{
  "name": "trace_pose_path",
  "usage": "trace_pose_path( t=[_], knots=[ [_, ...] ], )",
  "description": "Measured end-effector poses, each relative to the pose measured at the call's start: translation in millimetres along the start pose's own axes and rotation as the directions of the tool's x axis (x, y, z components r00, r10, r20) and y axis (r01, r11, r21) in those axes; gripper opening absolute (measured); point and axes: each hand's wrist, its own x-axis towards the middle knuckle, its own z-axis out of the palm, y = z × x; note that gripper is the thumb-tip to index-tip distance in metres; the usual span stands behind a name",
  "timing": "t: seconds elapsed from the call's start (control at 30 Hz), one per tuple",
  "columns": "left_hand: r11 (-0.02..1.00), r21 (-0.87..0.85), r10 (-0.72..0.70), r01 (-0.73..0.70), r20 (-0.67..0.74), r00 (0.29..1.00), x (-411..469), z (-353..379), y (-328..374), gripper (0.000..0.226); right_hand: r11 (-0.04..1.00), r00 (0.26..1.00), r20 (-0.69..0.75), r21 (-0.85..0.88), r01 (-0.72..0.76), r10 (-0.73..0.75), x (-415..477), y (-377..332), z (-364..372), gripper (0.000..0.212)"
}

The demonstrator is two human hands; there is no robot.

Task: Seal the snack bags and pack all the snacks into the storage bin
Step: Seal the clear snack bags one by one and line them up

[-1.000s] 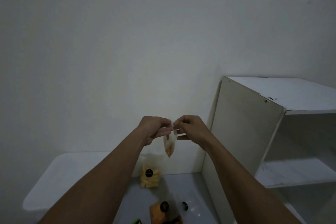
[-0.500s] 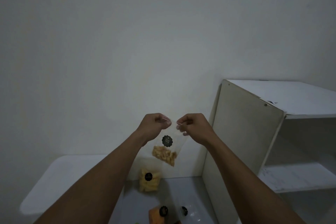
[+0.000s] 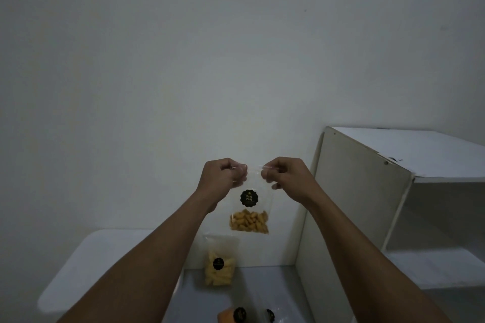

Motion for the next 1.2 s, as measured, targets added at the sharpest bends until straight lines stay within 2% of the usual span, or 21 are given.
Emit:
trace_pose_path(
  t=[0.1,0.23,0.4,0.5,0.6,0.67,0.8,0.87,1.03,1.1,1.2],
  knots=[
    [0.997,-0.048,-0.057,0.059,0.046,0.997,-2,-5,6,0.012,0.999,1.0,-0.019,0.043,-0.015,0.016,-2,-1,-4,0.009],
    [0.996,0.043,-0.083,0.077,0.154,0.985,-6,-8,13,0.017,0.999,0.999,-0.035,0.046,-0.004,0.005,-4,-6,-7,0.009],
    [0.987,0.143,0.061,-0.068,0.056,0.997,-6,-7,14,0.005,0.99,1.0,0.003,0.14,-0.001,0.001,-9,-9,-3,0.008],
    [0.976,0.198,0.08,-0.095,0.082,0.993,-8,-3,14,0.007,0.998,1.0,0.02,0.06,0.016,-0.017,-10,-12,-2,0.008],
    [0.994,0.091,0.055,-0.066,0.113,0.992,-15,0,16,0.017,0.998,0.998,-0.04,-0.037,0.044,-0.045,-10,-16,-4,0.014],
    [0.998,0.034,0.05,-0.054,0.098,0.994,-16,-2,18,0.017,0.999,0.997,-0.062,-0.026,0.048,-0.049,-11,-16,-6,0.014],
    [0.978,0.155,0.139,-0.136,-0.009,0.99,-14,-6,19,0.012,0.995,0.999,-0.01,0.092,0.04,-0.039,-16,-17,-8,0.012],
    [0.97,0.183,0.158,-0.157,0.006,0.987,-15,-2,20,0.011,0.997,0.999,0.016,0.068,0.041,-0.042,-16,-19,-7,0.013],
    [0.995,0.023,0.094,-0.097,0.097,0.991,-25,6,29,0.015,0.997,0.998,-0.033,0.042,0.059,-0.058,-16,-24,-10,0.01],
    [0.997,0.004,0.081,-0.081,0.08,0.994,-26,3,32,0.011,0.996,0.998,-0.041,0.067,0.055,-0.052,-18,-24,-13,0.01],
    [0.989,0.062,0.136,-0.136,0.012,0.991,-22,1,33,0.003,0.996,0.999,0.007,0.075,0.048,-0.049,-20,-23,-15,0.01]
  ],
)
